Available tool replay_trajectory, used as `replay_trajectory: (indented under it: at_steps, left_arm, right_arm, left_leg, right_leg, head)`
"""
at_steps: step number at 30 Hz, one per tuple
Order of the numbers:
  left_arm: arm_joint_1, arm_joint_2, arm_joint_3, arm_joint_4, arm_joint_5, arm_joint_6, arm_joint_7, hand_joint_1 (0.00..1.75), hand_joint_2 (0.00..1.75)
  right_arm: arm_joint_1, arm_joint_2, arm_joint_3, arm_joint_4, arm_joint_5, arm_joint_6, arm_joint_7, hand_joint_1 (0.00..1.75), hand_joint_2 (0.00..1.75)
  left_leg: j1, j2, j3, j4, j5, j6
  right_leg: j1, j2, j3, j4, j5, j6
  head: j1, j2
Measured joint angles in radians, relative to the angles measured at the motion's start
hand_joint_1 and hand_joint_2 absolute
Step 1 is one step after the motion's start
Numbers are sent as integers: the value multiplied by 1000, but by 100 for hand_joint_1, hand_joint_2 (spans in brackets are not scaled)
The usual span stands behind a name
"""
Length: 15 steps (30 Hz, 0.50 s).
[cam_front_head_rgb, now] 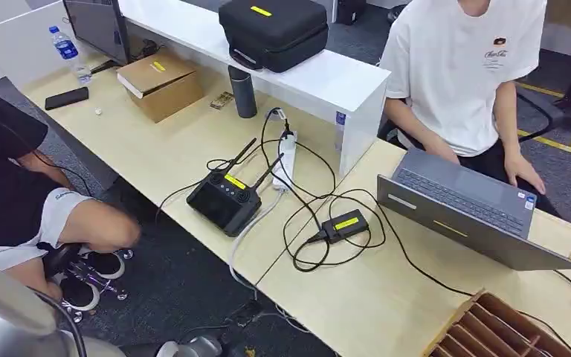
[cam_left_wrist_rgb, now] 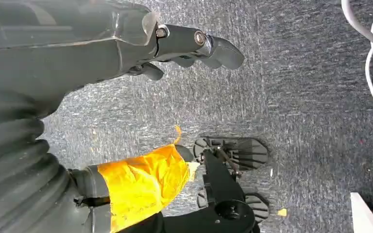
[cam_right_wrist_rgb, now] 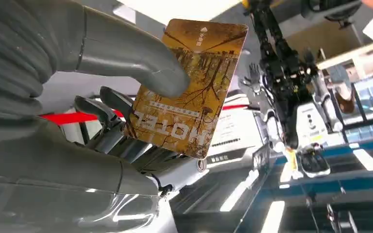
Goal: Pass the card to the sensor for recognition and then transmit it.
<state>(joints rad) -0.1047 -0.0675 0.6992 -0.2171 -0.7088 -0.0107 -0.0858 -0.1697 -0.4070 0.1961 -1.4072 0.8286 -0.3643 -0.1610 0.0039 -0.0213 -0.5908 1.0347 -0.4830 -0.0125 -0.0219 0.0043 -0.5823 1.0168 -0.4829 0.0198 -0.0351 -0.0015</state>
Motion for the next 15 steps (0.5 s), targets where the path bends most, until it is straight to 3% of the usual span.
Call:
replay_trajectory:
  at_steps: [15]
  left_arm:
    - [12, -1, 25, 0, 14, -8, 10, 0, 175]
  right_arm:
    - [201, 7, -80, -2, 17, -47, 28, 175, 175]
  left_leg:
    - [0, 0, 0, 0, -1, 0]
  right_leg:
    - [0, -1, 0, 0, -1, 0]
  head:
    - [0, 0]
